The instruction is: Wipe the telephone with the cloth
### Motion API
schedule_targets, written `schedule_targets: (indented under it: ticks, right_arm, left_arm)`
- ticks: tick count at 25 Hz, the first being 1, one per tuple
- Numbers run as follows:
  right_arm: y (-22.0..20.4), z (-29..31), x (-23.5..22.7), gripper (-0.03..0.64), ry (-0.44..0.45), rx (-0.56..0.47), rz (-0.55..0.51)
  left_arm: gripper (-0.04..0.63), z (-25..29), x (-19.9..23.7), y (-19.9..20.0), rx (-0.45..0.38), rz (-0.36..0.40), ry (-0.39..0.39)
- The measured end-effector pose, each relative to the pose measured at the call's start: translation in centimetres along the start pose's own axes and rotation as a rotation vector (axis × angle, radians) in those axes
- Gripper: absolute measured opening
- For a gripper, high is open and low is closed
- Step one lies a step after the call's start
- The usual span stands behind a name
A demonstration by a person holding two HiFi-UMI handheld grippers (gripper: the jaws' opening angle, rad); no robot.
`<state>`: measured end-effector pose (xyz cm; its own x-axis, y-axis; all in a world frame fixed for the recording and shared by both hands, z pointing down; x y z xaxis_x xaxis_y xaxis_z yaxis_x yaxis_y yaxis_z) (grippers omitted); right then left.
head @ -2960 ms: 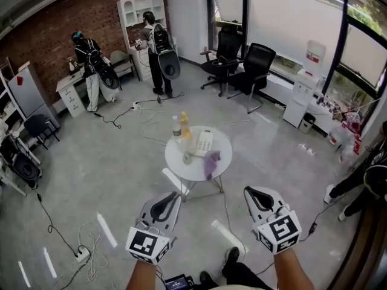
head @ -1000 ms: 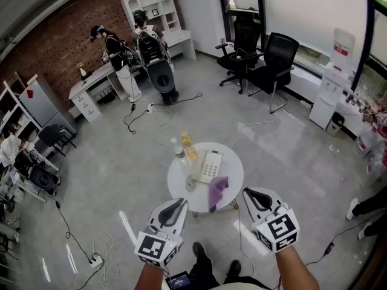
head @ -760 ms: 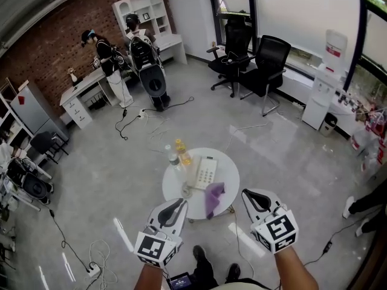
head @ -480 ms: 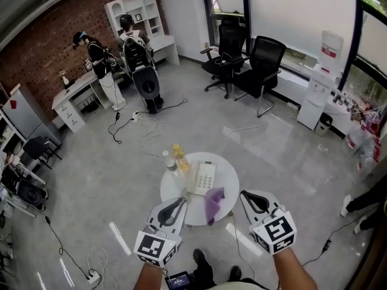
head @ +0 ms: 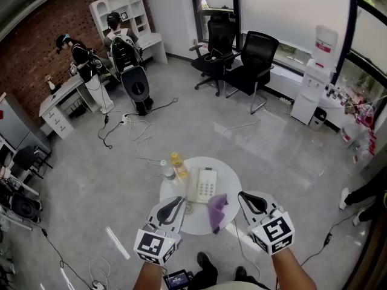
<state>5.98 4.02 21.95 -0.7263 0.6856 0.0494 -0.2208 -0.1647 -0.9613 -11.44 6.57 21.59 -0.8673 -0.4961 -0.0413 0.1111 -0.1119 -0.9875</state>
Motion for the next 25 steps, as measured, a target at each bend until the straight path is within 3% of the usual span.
schedule_targets:
  ticks: [14,25]
  right_arm:
    - [-1.0,7.1,1.5,-0.006,-0.051,0.069,0.019]
    - [-6.0,10.9,0.6,-0.005,0.009,0.124,0.047]
  left_arm:
    - [0.035,2.4,7.3,-3.6,0.024,-0.041,-0.060]
    - [0.035,4.9,8.8,-7.5,0.084,-0.047,-0.029]
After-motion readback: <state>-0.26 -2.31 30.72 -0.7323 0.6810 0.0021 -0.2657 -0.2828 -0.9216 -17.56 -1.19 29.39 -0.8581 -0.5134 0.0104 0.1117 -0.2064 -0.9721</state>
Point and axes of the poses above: the fingertips, and each gripper's own axes: z forward along the fingers, x to its left, y out of its top, the point moved 2 cm from there along -z, backward along the fingers, and after that the axes turned 1 degree about -y, right-handed, at the moved point
